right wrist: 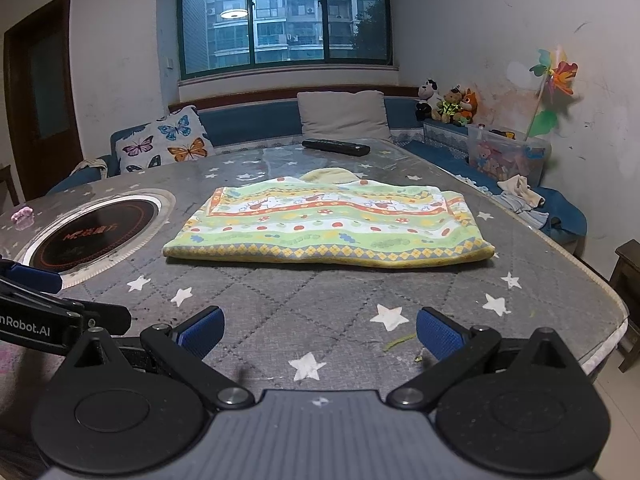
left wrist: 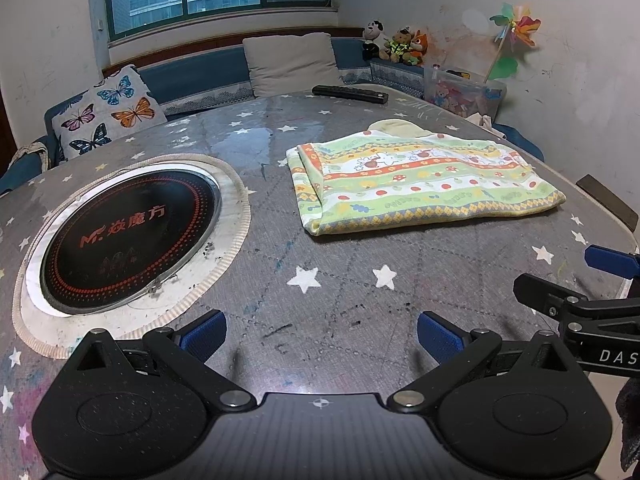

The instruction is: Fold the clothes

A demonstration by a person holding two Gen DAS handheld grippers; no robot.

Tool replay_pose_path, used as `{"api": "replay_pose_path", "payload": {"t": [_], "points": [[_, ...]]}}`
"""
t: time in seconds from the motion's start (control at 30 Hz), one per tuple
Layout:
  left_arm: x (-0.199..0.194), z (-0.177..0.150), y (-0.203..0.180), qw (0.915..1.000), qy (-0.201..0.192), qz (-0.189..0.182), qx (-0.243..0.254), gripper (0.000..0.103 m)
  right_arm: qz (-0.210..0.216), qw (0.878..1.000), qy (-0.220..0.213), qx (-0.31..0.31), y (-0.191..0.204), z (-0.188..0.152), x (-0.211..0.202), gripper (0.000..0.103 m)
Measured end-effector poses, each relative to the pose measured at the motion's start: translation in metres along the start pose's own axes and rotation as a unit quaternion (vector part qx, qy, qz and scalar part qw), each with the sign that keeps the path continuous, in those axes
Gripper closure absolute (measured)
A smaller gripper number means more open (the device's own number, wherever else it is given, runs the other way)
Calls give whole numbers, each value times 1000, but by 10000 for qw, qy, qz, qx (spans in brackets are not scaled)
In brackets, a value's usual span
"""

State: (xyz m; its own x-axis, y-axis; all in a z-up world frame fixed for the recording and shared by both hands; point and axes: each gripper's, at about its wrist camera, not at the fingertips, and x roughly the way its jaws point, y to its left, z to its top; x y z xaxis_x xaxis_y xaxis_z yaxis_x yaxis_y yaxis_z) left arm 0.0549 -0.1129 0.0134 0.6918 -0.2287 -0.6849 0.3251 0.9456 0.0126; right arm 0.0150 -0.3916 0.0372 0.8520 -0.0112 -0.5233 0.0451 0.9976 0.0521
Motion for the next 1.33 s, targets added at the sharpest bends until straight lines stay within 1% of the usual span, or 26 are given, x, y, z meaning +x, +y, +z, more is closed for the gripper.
{"api": "replay_pose_path", "payload": {"t": [0.9,1.17,1.33], "points": [[8,6,-4,10000,32,-23,64,0,23,10000,42,-2,-1,3,11,0],[12,10,-3,10000,21,-14,6,0,20,10000,71,-35,0,5,16,0],[14,11,-1,10000,43,-69,-24,0,29,10000,82,-42,-1,6,18,0]]}}
